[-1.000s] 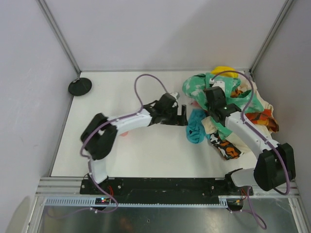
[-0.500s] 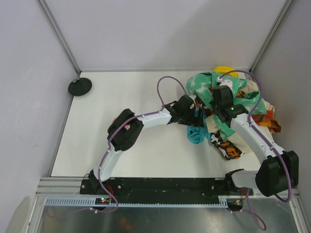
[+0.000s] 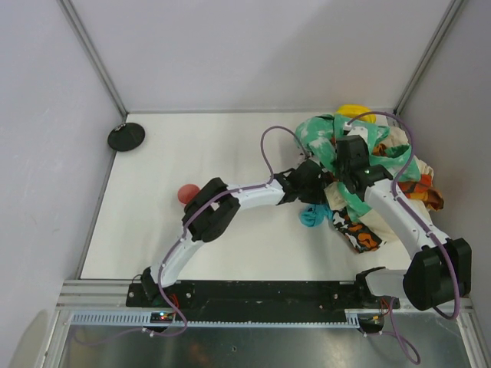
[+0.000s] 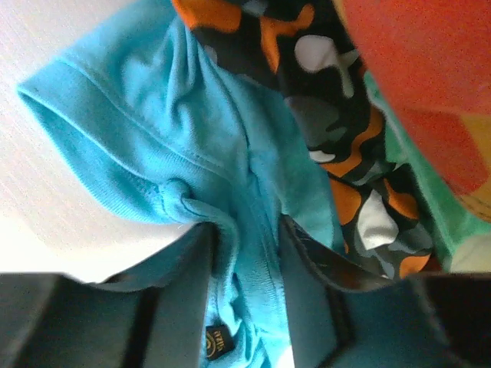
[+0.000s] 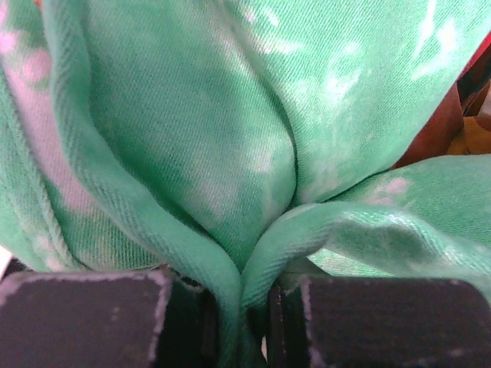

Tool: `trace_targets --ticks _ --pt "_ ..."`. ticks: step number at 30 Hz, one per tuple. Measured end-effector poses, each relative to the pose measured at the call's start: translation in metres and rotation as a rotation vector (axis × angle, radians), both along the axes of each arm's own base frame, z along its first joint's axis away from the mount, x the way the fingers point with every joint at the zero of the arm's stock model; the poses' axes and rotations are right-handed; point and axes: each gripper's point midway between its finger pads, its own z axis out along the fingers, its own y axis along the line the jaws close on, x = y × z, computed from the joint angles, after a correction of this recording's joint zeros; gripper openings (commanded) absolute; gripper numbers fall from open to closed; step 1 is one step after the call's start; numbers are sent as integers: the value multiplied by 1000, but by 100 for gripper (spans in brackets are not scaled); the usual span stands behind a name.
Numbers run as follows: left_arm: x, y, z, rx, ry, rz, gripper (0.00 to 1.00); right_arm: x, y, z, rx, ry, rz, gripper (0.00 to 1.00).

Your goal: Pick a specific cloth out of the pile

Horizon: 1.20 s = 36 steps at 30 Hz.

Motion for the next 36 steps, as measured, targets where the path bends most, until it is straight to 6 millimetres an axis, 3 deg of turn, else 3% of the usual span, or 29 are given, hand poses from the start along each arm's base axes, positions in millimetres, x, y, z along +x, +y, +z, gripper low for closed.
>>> trace_targets --ticks 1,3,9,12,15,17,19,21,23,25,28,36 --pt "-2 0 -4 13 -5 4 11 0 0 -1 1 1 0 0" --pt "-5 -2 -10 30 -10 3 3 -1 1 -2 3 4 4 0" --pt "-7 2 -9 61 -61 -38 1 -2 1 -4 6 8 7 0" --pt "-12 35 -5 121 -83 -26 1 -3 3 -5 14 12 15 0" --pt "-14 82 18 149 -81 5 1 -6 8 -10 44 25 39 0" --pt "3 123 51 131 -99 68 1 -9 13 -16 69 39 54 0" --pt "30 166 100 88 -159 161 1 -11 18 -25 91 57 69 0" --pt "53 211 163 32 -268 262 1 -12 23 -35 113 76 77 0" --pt "56 238 215 -10 -374 316 1 -8 32 -45 138 91 88 0" --pt "43 254 263 -37 -471 325 1 -4 43 -55 161 107 102 0" --pt "27 261 324 -78 -599 301 1 -1 53 -70 173 135 114 0" --pt "19 298 446 -115 -878 365 1 -2 69 -101 177 207 109 2"
